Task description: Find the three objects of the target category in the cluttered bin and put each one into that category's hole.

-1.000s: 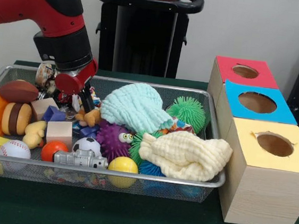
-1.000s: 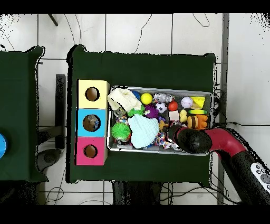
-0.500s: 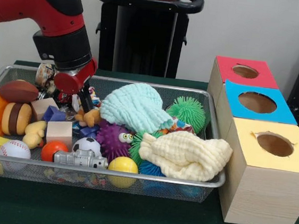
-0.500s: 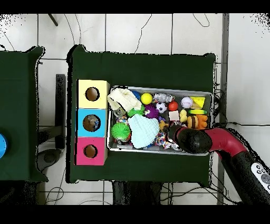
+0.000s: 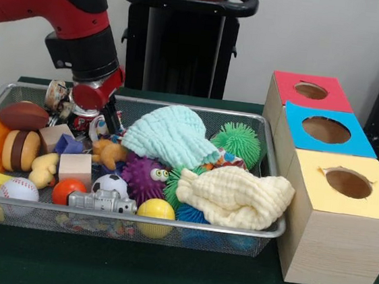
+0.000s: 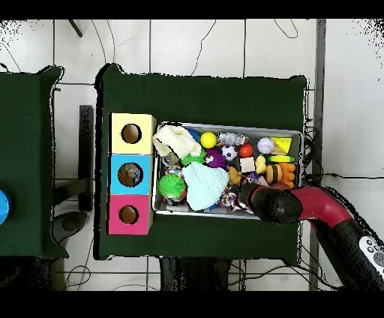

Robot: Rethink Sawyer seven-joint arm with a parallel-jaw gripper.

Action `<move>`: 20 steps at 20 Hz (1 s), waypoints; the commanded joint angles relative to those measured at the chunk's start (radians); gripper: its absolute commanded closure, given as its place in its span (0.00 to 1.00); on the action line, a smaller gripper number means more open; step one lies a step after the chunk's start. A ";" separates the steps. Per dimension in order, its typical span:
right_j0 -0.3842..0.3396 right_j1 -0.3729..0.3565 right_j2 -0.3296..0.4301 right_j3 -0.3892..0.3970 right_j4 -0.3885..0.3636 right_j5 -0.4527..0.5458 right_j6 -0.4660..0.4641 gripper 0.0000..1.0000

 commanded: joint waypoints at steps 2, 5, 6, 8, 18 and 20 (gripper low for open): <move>-0.018 -0.256 0.060 0.229 0.075 -0.063 0.147 1.00; -0.027 -0.361 0.084 0.309 0.105 -0.124 0.203 1.00; -0.024 -0.378 0.076 0.318 0.103 -0.153 0.218 1.00; -0.033 -0.400 0.057 0.343 0.095 -0.202 0.233 1.00; 0.015 -0.386 -0.101 0.338 0.072 -0.365 0.262 1.00; -0.001 -0.373 -0.094 0.341 0.078 -0.368 0.223 1.00</move>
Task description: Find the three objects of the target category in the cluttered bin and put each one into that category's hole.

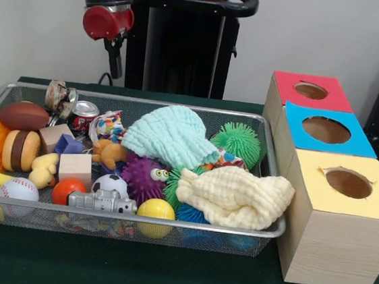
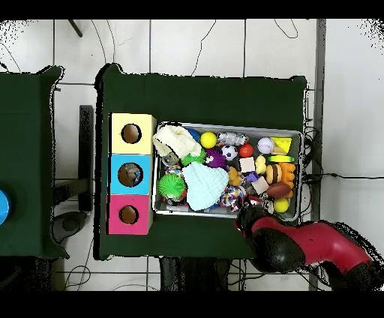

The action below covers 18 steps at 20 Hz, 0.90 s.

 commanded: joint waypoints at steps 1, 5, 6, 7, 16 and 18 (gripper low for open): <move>0.002 0.015 -0.078 0.018 0.008 -0.028 0.204 1.00; -0.037 -0.015 -0.065 0.021 -0.024 -0.027 0.133 1.00; -0.044 -0.019 -0.065 0.013 -0.045 -0.025 0.110 1.00; -0.045 -0.016 -0.068 0.003 -0.057 -0.020 0.098 1.00; 0.026 0.030 -0.127 -0.094 -0.150 0.000 0.079 1.00; 0.044 0.064 -0.143 -0.130 -0.182 0.004 0.073 1.00</move>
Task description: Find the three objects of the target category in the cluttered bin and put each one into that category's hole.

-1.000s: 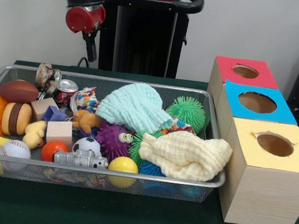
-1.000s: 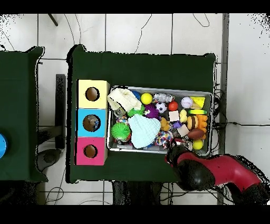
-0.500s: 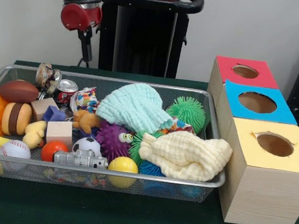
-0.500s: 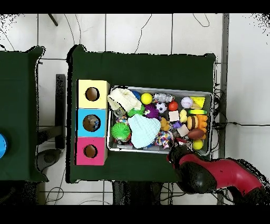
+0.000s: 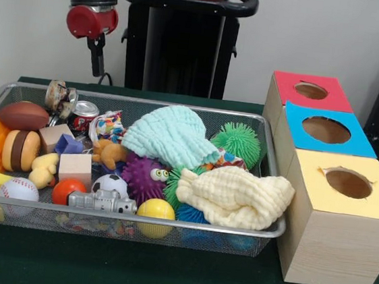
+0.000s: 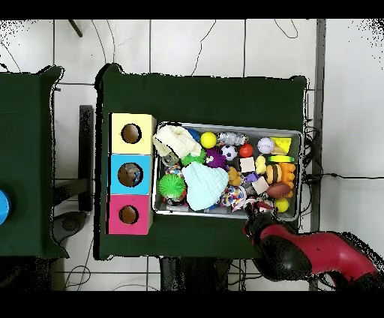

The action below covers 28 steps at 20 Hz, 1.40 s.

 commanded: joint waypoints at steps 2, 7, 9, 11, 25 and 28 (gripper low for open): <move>0.089 0.098 -0.100 -0.163 -0.136 0.042 0.085 1.00; 0.129 0.119 -0.143 -0.190 -0.105 0.112 0.096 1.00; 0.144 0.121 -0.154 -0.209 -0.105 0.122 0.085 1.00; 0.160 0.126 -0.162 -0.230 -0.110 0.119 0.079 1.00; 0.075 0.122 -0.003 -0.245 -0.025 0.108 -0.057 1.00; 0.067 0.133 0.010 -0.256 -0.042 0.095 -0.064 1.00</move>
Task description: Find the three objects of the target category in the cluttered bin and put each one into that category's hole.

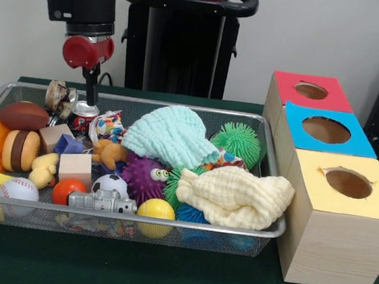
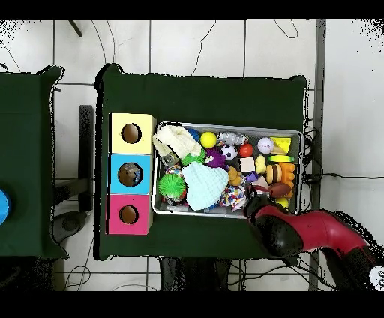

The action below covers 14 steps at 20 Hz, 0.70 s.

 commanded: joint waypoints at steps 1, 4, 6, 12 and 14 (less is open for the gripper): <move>-0.040 0.033 0.087 -0.107 0.007 0.096 -0.070 1.00; -0.055 0.052 0.105 -0.119 0.020 0.110 -0.078 1.00; -0.060 0.073 0.112 -0.133 0.030 0.129 -0.085 1.00; -0.071 0.125 0.121 -0.127 0.064 0.145 -0.058 1.00; -0.062 0.142 0.111 -0.140 0.053 0.135 -0.052 1.00</move>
